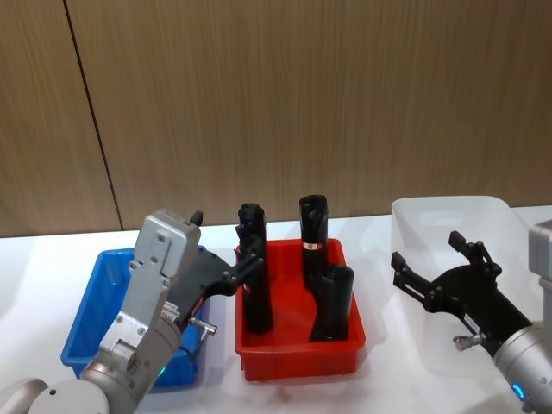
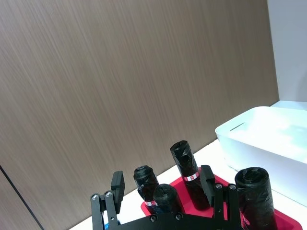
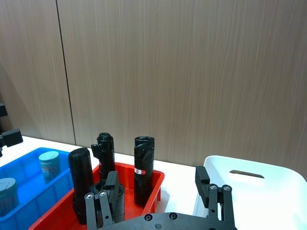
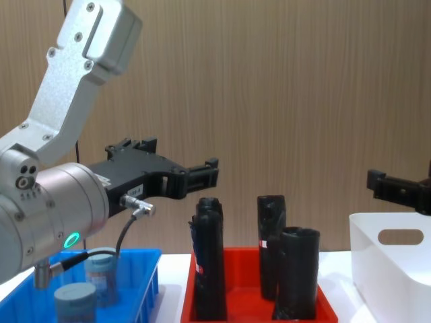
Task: Pick the cotton swabs from the blue box and place them into the white box.
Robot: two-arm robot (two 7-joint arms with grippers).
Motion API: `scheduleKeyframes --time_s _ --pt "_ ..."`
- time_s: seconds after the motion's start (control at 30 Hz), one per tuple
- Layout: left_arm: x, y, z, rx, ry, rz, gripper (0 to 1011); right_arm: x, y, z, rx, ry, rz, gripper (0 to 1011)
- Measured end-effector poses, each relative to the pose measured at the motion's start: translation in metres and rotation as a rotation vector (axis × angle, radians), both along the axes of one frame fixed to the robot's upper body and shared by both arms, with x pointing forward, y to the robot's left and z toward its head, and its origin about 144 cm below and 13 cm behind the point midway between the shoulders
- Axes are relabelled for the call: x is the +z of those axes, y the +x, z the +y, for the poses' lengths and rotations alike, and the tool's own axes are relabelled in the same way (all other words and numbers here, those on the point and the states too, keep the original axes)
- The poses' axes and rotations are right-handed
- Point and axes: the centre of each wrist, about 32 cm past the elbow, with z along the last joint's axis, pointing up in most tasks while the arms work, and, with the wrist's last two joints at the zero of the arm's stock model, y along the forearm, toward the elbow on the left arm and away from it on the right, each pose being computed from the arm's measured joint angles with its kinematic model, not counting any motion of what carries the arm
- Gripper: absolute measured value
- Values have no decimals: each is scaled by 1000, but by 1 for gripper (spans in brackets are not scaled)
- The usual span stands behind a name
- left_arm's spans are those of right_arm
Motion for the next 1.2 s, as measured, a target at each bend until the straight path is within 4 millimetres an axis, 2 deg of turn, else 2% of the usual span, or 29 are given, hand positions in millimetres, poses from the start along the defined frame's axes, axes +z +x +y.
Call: scheduleKeyframes --time_s 0.47,1.2 --pt "-2 3 5 8 -2 19 1004 0 0 0 0 0 0 1002" --pt "-18 19 46 163 -92 245 1004 0 0 0 0 0 0 1001"
